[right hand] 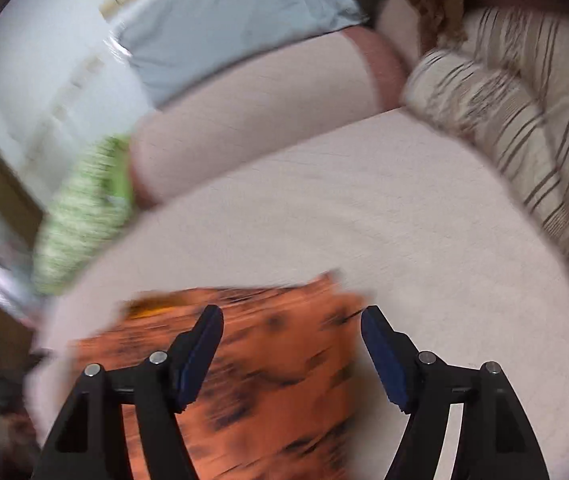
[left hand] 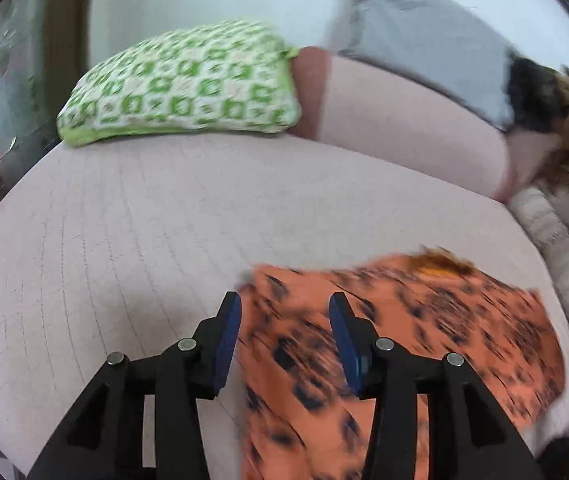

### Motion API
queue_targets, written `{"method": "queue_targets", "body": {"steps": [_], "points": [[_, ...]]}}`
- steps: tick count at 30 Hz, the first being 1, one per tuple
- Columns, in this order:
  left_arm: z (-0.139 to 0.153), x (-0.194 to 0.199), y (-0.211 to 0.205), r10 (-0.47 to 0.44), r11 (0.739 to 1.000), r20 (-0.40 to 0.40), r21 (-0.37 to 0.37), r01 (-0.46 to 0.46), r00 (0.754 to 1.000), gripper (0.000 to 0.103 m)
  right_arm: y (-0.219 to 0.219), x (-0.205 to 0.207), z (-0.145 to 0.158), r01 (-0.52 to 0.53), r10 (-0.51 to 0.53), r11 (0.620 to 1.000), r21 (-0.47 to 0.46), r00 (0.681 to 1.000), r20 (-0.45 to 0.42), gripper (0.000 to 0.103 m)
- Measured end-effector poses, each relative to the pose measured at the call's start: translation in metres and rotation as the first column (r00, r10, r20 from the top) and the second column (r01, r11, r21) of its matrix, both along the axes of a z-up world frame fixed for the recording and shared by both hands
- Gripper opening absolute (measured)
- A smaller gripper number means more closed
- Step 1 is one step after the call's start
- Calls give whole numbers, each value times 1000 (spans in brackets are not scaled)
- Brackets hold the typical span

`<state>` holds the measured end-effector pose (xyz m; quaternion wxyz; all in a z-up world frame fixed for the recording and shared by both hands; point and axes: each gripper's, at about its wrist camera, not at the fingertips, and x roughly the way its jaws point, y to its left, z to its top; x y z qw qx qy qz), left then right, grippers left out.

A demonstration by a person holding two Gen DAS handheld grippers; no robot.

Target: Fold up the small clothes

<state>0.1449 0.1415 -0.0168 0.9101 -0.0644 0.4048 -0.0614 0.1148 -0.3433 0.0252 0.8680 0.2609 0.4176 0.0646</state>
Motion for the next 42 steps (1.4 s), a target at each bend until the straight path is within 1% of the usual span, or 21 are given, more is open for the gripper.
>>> {"method": "queue_targets", "body": {"steps": [2, 4, 6, 7, 8, 9, 10, 11, 14, 16, 17, 18, 20, 24, 27, 31, 33, 35, 36, 40, 42], "points": [[2, -20, -13, -48, 999, -4, -24, 48, 999, 59, 11, -10, -15, -85, 89, 981, 174, 996, -16, 77], [-15, -30, -21, -65, 997, -42, -47, 63, 997, 65, 12, -15, -47, -80, 103, 968, 239, 991, -83, 79], [-50, -27, -29, -47, 999, -162, 12, 50, 986, 64, -10, -21, -99, 79, -12, 953, 291, 974, -224, 78], [-67, -27, -32, -41, 996, -209, 63, 55, 977, 63, -20, -28, -108, 144, -67, 923, 356, 973, -220, 64], [-65, -30, -34, -48, 994, -171, 91, 65, 984, 64, -26, -33, -104, 180, -105, 906, 383, 972, -209, 60], [-58, -35, -37, -48, 990, -140, 129, 66, 989, 64, -23, -38, -87, 175, -116, 921, 349, 977, -181, 61], [-50, -38, -36, -42, 991, -137, 120, 59, 990, 64, -17, -42, -70, 143, -105, 940, 308, 985, -134, 72], [-38, -42, -33, -39, 997, -121, 65, 47, 992, 64, -8, -47, -53, 97, -77, 953, 285, 994, -80, 78], [-23, -48, -32, -21, 999, -88, 29, 23, 996, 69, 10, -63, -38, 0, 0, 946, 325, 1000, 2, 85], [-28, -48, -36, -21, 999, -93, 40, 24, 995, 75, 11, -67, -69, 42, -14, 951, 307, 995, -95, 92], [-36, -48, -38, -28, 998, -118, 51, 35, 993, 75, 10, -67, -93, 83, -27, 953, 291, 981, -190, 92], [-48, -45, -43, -39, 996, -177, 78, 53, 984, 75, 1, -74, -113, 155, -76, 924, 350, 971, -228, 85], [-49, -48, -48, -32, 989, -170, 134, 55, 985, 75, -9, -82, -97, 170, -106, 897, 408, 979, -176, 81], [-27, -50, -65, -52, 993, -116, 101, 64, 992, 75, -19, -94, -58, 116, -106, 931, 345, 993, -49, 82], [-13, -47, -97, -122, 988, -51, 93, 127, 991, 75, -45, -101, -75, 145, -96, 924, 353, 984, -151, 83], [-14, -40, -144, -222, 972, -54, 66, 225, 974, 75, -47, -96, -102, 118, -25, 909, 401, 973, -231, 83], [-21, -35, -157, -239, 969, -67, 55, 243, 969, 75, -49, -102, -99, 159, -65, 906, 392, 968, -243, 83], [-28, -32, -169, -246, 966, -86, 55, 251, 965, 75, -52, -116, -97, 232, -130, 867, 441, 960, -249, 83], [-31, -30, -174, -251, 965, -89, 53, 257, 964, 75, -49, -127, -100, 266, -147, 825, 498, 953, -265, 83], [-39, -22, -188, -259, 963, -98, 47, 265, 961, 75, -25, -132, -104, 295, -163, 795, 529, 946, -281, 83], [-40, -21, -189, -259, 963, -105, 43, 265, 960, 75, -21, -122, -114, 365, -230, 756, 544, 925, -301, 83]]}}
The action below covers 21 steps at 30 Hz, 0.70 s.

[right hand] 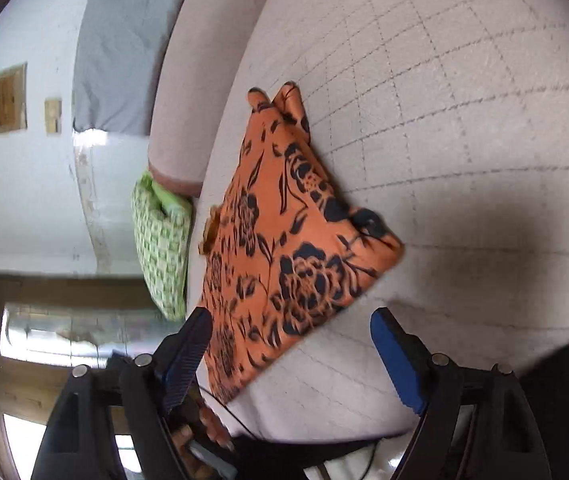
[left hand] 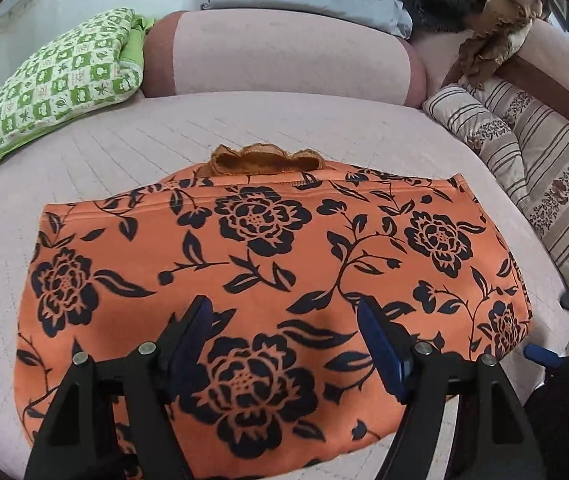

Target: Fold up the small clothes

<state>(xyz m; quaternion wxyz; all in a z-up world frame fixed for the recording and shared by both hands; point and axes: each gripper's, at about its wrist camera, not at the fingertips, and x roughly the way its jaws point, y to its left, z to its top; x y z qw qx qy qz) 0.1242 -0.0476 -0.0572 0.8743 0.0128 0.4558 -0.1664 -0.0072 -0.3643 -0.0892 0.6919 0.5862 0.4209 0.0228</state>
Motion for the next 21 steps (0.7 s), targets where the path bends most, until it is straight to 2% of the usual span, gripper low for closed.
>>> {"method": "queue_targets", "body": {"steps": [2, 4, 5, 6, 7, 8, 11, 12, 14, 15, 16, 17, 18, 19, 21], "points": [[-3, 2, 1, 1, 1000, -16, -10, -2, 1000, 75, 4, 14, -12, 4, -4, 1000, -6, 999, -49, 84], [-7, 3, 4, 11, 1000, -26, -14, -11, 1000, 75, 7, 19, -21, 61, -61, 998, -3, 996, -68, 84], [-9, 3, 5, 17, 1000, -32, -15, -18, 999, 75, 8, 20, -18, 74, -75, 997, -14, 995, -67, 75], [-13, 4, 7, 24, 1000, -45, -11, -25, 999, 75, 10, 23, -7, 69, -71, 995, -74, 997, -33, 58], [-15, 5, 8, 27, 1000, -52, -11, -27, 998, 75, 9, 22, 1, 70, -73, 990, -120, 997, -20, 8], [-15, 4, 10, 27, 1000, -53, -14, -27, 998, 75, 11, 21, 9, 76, -77, 986, -149, 997, 0, 9], [-12, 3, 12, 20, 1000, -7, -10, -20, 1000, 75, 25, 21, 38, 13, -2, 942, -335, 999, 34, 10], [-14, 4, 11, 18, 1000, -8, 0, -18, 1000, 75, 30, 24, 33, -58, 52, 919, -390, 998, -26, 14], [-26, 11, 11, 16, 999, -61, 30, -14, 998, 75, 32, 25, 14, -162, 118, 919, -359, 983, -143, 21], [-30, 13, 12, 12, 999, -72, 31, -10, 997, 75, 30, 20, 12, -201, 149, 915, -350, 974, -169, 23], [-30, 13, 13, 6, 1000, -53, 31, -4, 999, 76, 26, 13, 18, -193, 146, 910, -366, 977, -153, 28], [-31, 13, 13, -3, 999, -49, 38, 5, 999, 76, 21, 7, 26, -179, 134, 902, -392, 981, -140, 44], [-32, 13, 13, -9, 999, -47, 43, 11, 999, 77, 10, 0, 40, -152, 115, 894, -421, 987, -113, 55], [-33, 12, 12, -15, 999, -40, 46, 17, 999, 78, 2, -2, 51, -121, 94, 890, -440, 992, -82, 74], [-35, 11, 11, -21, 998, -30, 50, 22, 999, 80, -15, 9, 71, -87, 88, 874, -478, 996, -20, 77]]}}
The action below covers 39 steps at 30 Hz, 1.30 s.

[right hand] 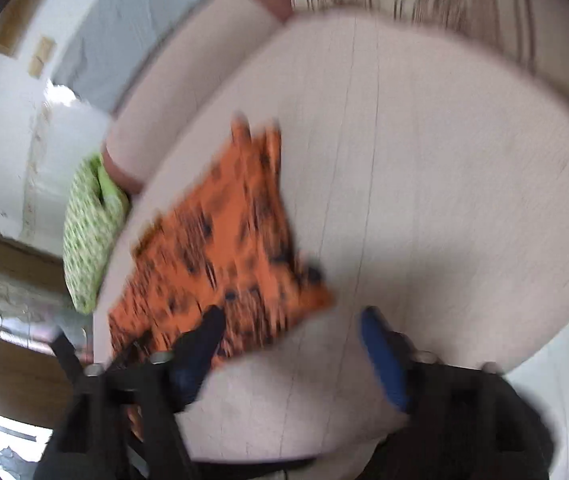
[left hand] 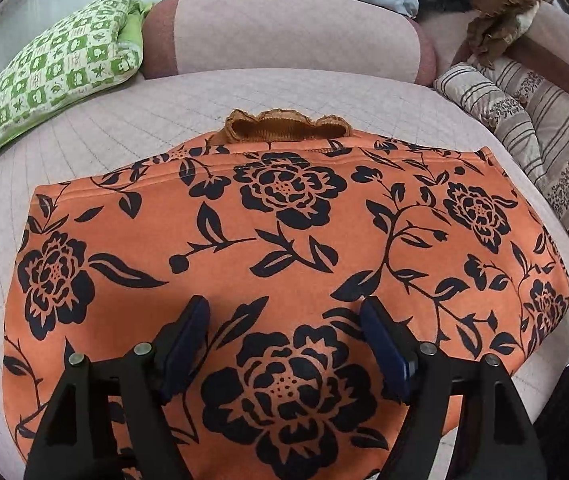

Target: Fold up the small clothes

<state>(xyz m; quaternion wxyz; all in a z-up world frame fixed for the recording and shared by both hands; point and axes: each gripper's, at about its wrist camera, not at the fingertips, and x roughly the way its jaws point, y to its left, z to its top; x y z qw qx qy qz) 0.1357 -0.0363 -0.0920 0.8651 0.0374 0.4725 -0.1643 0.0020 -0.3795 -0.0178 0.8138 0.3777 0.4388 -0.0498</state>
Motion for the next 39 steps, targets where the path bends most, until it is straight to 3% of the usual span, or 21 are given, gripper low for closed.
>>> {"method": "queue_targets", "body": {"steps": [4, 7, 10, 12, 13, 14, 17, 19, 20, 22, 24, 25, 26, 30, 33, 35, 36, 37, 38, 39], "points": [[-3, 1, -1, 0, 1000, 13, -3, 0, 1000, 83, -28, 70, -8, -94, 83, 980, 175, 994, 74, 78], [-3, 0, -1, -2, 1000, 17, -8, 2, 1000, 84, -30, 136, -37, -169, 168, 966, 195, 986, 22, 78], [-3, -1, 0, -4, 1000, 25, -13, 4, 1000, 84, -23, 176, -69, -182, 196, 963, 197, 979, -53, 78], [-4, -2, 1, -4, 1000, 34, -19, 5, 999, 84, -15, 188, -73, -202, 213, 969, 146, 975, -66, 65], [-4, -3, 2, -5, 1000, 39, -25, 6, 999, 84, -6, 195, -70, -229, 239, 966, 123, 968, -79, 34], [-4, -3, 3, -6, 1000, 42, -27, 7, 999, 84, -1, 195, -61, -236, 243, 967, 98, 968, -68, 21], [-5, -5, 3, -11, 1000, 50, -26, 13, 999, 84, 25, 187, -9, -258, 263, 962, -89, 963, 53, 20], [-6, -6, 3, -6, 1000, 47, -30, 8, 999, 85, 31, 182, -5, -234, 244, 962, -142, 968, 56, 20], [-6, -5, 3, 0, 1000, 44, -31, 2, 999, 85, 28, 185, -15, -229, 233, 962, -152, 972, 13, 23], [-5, -4, 1, 7, 1000, 35, -26, -7, 999, 85, 20, 194, -61, -230, 210, 967, -108, 963, -171, 30], [-2, -3, 2, 1, 1000, 20, -25, 0, 1000, 85, 11, 183, -54, -165, 161, 986, -38, 982, -96, 36], [0, -2, 3, -2, 999, 14, -32, 3, 1000, 85, 10, 176, -43, -153, 151, 988, -23, 986, -71, 60], [2, -1, 5, -3, 999, 1, -37, 3, 1000, 85, 12, 170, -30, -142, 141, 989, -35, 989, -40, 77], [26, -12, 23, 51, 995, 21, -92, -49, 998, 85, 45, 140, 34, -181, 194, 970, -163, 979, 66, 77], [47, -28, 46, 97, 986, 56, -143, -89, 994, 85, 72, 119, 52, -268, 283, 955, -126, 951, 123, 80], [53, -37, 64, 132, 979, 51, -164, -122, 990, 85, 90, 119, 37, -328, 335, 942, -73, 934, 124, 83], [53, -40, 70, 142, 977, 40, -167, -133, 989, 85, 91, 118, 16, -351, 353, 936, -35, 932, 88, 83], [52, -43, 78, 154, 975, 28, -168, -148, 988, 85, 91, 120, -5, -338, 338, 941, -10, 941, 30, 83], [50, -48, 86, 170, 972, 17, -167, -165, 985, 85, 80, 121, -39, -268, 269, 963, 25, 957, -105, 83], [49, -53, 98, 191, 968, 7, -166, -187, 982, 85, 72, 115, -53, -195, 203, 977, 82, 973, -108, 79]]}}
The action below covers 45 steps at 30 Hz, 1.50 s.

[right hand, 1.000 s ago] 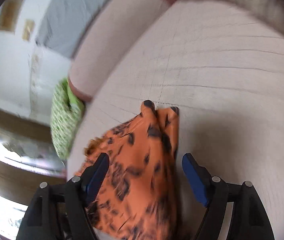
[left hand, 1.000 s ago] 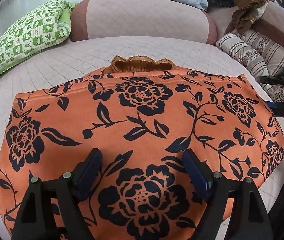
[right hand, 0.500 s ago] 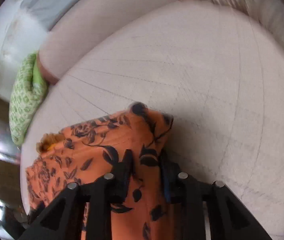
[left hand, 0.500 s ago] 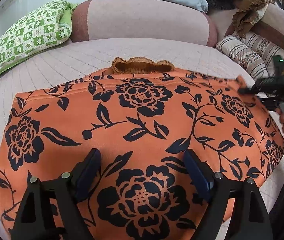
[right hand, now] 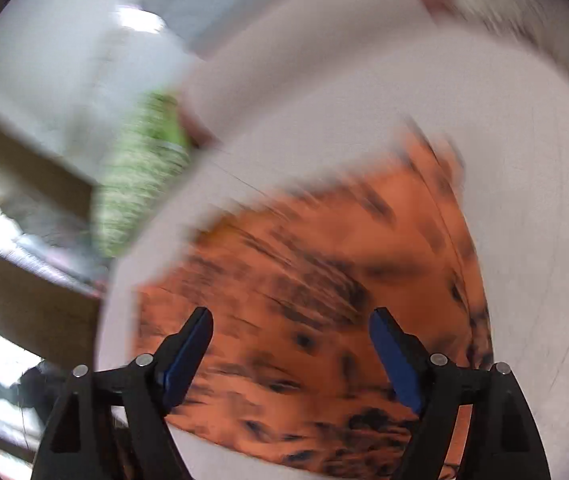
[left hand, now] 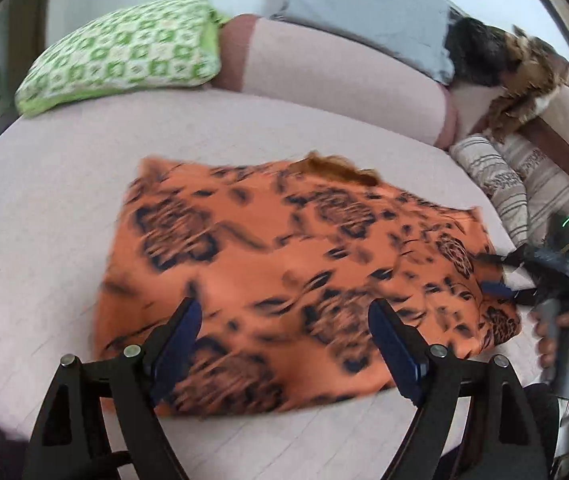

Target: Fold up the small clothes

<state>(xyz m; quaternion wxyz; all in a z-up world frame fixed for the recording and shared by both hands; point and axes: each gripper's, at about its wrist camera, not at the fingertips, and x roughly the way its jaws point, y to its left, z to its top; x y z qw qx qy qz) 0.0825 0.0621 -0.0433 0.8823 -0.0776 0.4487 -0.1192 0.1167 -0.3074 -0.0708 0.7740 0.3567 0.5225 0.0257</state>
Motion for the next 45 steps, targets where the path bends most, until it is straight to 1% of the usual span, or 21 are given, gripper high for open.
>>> {"method": "queue_targets", "body": {"steps": [2, 4, 6, 8, 10, 12, 14, 16, 21, 24, 26, 27, 30, 32, 34, 35, 37, 38, 40, 43, 45], "points": [[1, -9, 19, 37, 999, -4, -8, -37, 999, 85, -6, -11, 18, 83, -83, 996, 15, 996, 37, 78], [3, -17, 45, 95, 995, 3, -35, -95, 995, 85, 5, -15, 41, 56, -55, 998, -11, 996, 68, 80], [1, -22, 73, 174, 982, -6, -74, -174, 985, 85, 21, -24, 69, 5, 0, 1000, -29, 983, 184, 81], [-5, -24, 98, 245, 962, -38, -116, -248, 969, 85, 35, -28, 74, -31, 45, 998, -62, 973, 228, 96], [-17, -26, 121, 305, 934, -96, -165, -317, 947, 85, 40, -30, 51, -60, 78, 992, -112, 984, 162, 99], [-31, -26, 139, 332, 901, -156, -239, -362, 930, 85, 34, -30, 6, -72, 74, 993, -89, 997, 16, 99], [-39, -25, 149, 334, 880, -199, -284, -380, 921, 85, 27, -41, 2, -26, 32, 999, -47, 992, 124, 99], [-46, -22, 152, 320, 868, -222, -322, -379, 921, 85, 19, -45, -2, 5, -7, 1000, 11, 991, 136, 99], [-55, -9, 142, 277, 859, -271, -360, -364, 922, 85, 20, -45, -9, -18, 17, 1000, 4, 987, 160, 100], [-54, -4, 125, 260, 896, -253, -295, -331, 932, 83, 27, -50, -7, -37, 40, 999, -22, 980, 193, 102], [-55, -1, 119, 230, 923, -259, -248, -295, 938, 29, 27, -52, 0, -40, 45, 999, -30, 978, 202, 102], [-60, 5, 113, 193, 934, -312, -233, -272, 930, 11, 25, -54, 2, -39, 45, 999, -29, 978, 204, 102], [-41, 2, 108, 220, 937, -256, -214, -277, 941, 10, 23, -56, 3, -32, 35, 999, -14, 978, 207, 102], [-11, -6, 97, 229, 954, -142, -165, -251, 963, 10, 23, -57, 4, -37, 38, 999, -10, 976, 213, 102], [-21, -5, 96, 240, 953, -179, -142, -267, 954, 10, 23, -57, 4, -44, 47, 999, -17, 975, 218, 102], [-44, 0, 96, 262, 955, -246, -75, -288, 933, 10, 24, -57, 3, -46, 50, 999, -21, 975, 217, 102], [-60, 1, 101, 261, 952, -279, -84, -294, 924, 18, 24, -57, 4, -47, 51, 999, -23, 976, 214, 102], [-52, 0, 102, 261, 948, -267, -109, -298, 928, 24, 23, -57, 4, -46, 48, 999, -18, 976, 214, 102], [-27, 1, 100, 266, 949, -209, -113, -293, 941, 58, 21, -60, 5, -48, 50, 999, -15, 974, 221, 102], [0, 19, 99, 229, 968, -88, -83, -236, 970, 67, 22, -60, 6, -44, 49, 999, -25, 975, 219, 102], [-2, 50, 100, 212, 973, -120, -68, -221, 970, 67, 22, -60, 6, -44, 49, 999, -28, 975, 217, 102]]}}
